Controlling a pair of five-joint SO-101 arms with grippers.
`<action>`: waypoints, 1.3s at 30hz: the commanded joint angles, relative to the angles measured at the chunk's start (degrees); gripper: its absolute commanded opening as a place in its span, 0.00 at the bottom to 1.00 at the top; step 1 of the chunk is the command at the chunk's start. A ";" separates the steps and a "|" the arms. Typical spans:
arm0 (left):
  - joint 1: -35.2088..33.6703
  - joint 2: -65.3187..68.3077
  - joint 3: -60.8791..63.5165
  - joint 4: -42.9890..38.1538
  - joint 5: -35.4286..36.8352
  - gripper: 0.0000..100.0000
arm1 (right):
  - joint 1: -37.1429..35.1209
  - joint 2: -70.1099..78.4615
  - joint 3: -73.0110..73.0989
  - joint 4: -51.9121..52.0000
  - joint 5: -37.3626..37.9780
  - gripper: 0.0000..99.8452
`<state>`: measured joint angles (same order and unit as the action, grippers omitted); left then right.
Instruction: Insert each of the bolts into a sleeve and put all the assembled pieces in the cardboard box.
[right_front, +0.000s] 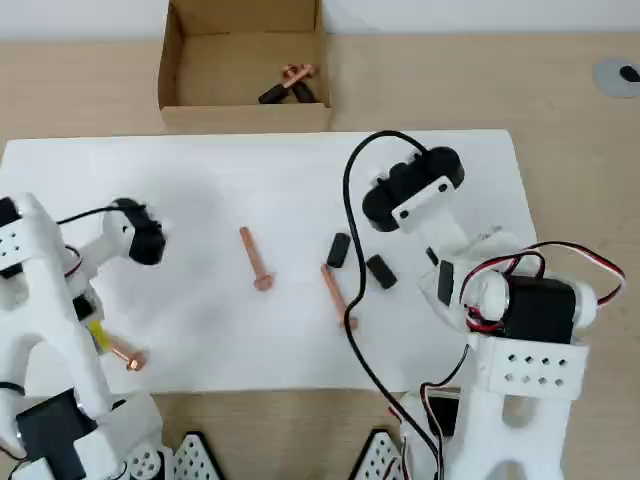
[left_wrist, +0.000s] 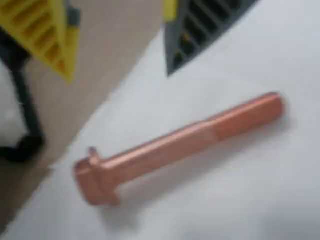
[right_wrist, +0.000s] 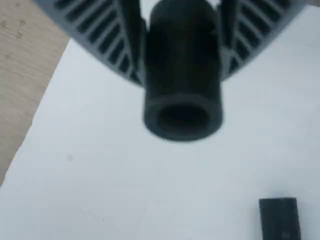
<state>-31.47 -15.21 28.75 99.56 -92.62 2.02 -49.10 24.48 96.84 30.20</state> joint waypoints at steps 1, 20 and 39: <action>-0.35 -1.19 2.20 0.97 -58.99 0.13 | 1.19 -0.92 0.04 -0.97 -0.44 0.01; -6.42 -1.98 2.81 -0.09 -69.63 0.13 | 1.10 -0.92 2.33 -2.11 -0.62 0.01; -4.75 -2.07 11.43 -7.65 15.91 0.13 | 1.10 -0.75 2.51 -6.24 -0.62 0.01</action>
<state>-37.45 -15.82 39.91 96.13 -90.15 2.02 -49.10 26.86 92.53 30.20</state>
